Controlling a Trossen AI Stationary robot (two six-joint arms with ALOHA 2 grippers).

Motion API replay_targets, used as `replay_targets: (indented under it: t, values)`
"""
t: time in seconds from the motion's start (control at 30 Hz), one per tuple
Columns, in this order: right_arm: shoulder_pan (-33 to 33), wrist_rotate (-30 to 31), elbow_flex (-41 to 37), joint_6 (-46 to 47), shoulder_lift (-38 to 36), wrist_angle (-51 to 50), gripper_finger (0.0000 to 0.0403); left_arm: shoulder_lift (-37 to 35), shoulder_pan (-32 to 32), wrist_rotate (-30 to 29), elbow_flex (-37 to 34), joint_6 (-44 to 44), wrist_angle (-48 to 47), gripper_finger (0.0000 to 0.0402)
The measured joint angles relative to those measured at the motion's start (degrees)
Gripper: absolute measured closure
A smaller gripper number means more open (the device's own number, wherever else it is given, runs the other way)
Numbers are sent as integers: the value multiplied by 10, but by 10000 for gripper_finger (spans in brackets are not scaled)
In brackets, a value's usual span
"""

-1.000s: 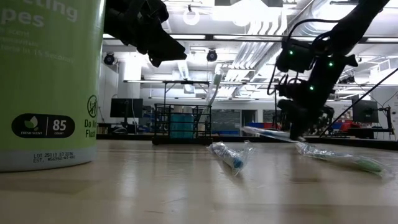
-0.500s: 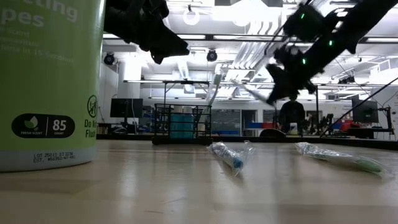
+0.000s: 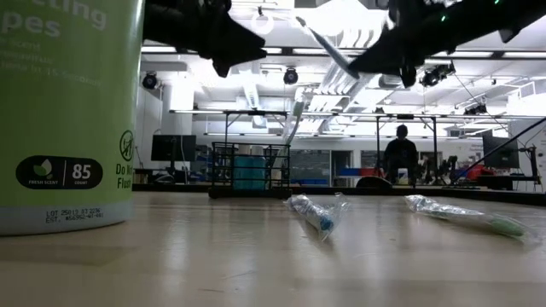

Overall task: Pick & Place toothbrushing station
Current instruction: Put the top blue toothbrush into the black mesh mesh organizer

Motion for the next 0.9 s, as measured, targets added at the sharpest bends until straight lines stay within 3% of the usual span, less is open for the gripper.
replay_targets:
  t: [0.3, 0.5, 0.9]
  values:
    - [85, 37, 0, -45, 44, 60, 398, 0, 0, 46, 0, -58, 107, 260]
    - [102, 32, 0, -83, 96, 148, 398, 0, 0, 45, 0, -87, 143, 260]
    - [100, 13, 0, -100, 147, 233, 398, 0, 0, 43, 0, -95, 155, 260]
